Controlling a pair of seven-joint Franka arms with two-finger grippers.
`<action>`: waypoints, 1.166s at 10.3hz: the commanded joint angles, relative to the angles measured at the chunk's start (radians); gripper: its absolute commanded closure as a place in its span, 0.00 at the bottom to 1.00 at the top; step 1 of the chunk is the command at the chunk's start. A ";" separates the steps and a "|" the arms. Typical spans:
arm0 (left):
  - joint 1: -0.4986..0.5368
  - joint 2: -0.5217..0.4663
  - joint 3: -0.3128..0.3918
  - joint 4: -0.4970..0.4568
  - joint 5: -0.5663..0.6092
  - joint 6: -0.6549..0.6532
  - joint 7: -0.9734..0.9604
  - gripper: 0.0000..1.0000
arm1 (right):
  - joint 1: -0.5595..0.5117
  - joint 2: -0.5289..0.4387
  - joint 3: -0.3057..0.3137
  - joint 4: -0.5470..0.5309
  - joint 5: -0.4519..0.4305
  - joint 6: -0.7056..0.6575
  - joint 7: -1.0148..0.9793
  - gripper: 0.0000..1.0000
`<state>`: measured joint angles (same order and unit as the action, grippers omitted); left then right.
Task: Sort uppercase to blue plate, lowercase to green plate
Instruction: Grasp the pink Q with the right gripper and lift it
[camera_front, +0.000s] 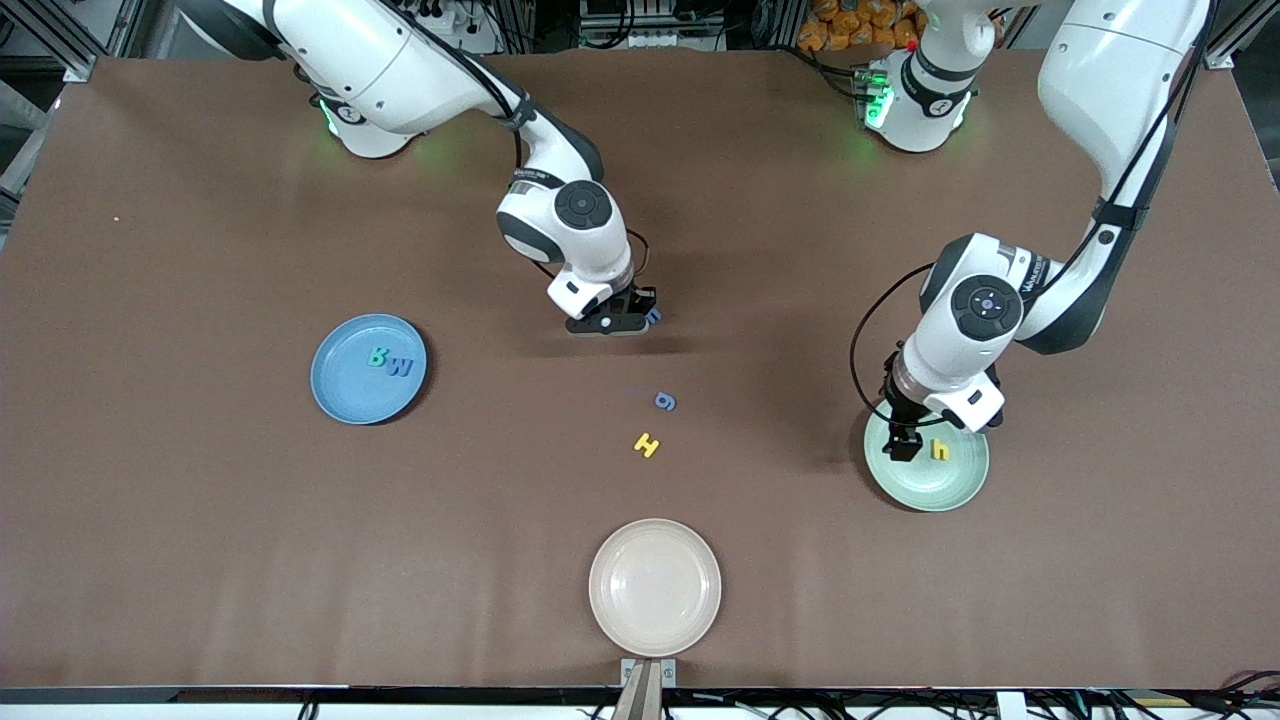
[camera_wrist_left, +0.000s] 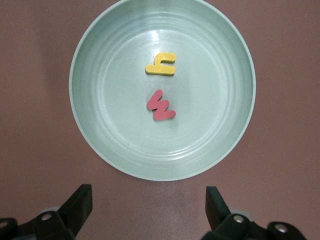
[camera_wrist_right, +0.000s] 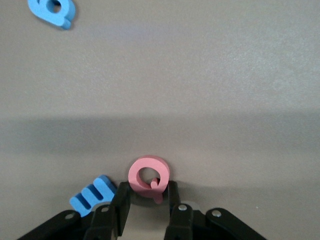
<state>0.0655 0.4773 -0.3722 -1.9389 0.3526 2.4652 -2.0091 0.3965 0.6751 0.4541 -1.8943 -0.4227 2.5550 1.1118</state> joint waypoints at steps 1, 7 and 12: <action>0.002 0.000 -0.007 0.006 0.009 -0.012 -0.019 0.00 | 0.007 0.021 0.003 0.027 -0.027 0.001 0.036 0.59; -0.010 0.000 -0.008 0.008 0.009 -0.012 -0.020 0.00 | 0.007 0.029 0.001 0.027 -0.048 0.005 0.034 0.74; -0.018 0.000 -0.008 0.008 0.009 -0.012 -0.020 0.00 | -0.008 0.024 0.001 0.034 -0.047 -0.004 0.016 0.76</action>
<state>0.0493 0.4773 -0.3764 -1.9390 0.3526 2.4652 -2.0091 0.3969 0.6860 0.4523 -1.8813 -0.4452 2.5576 1.1157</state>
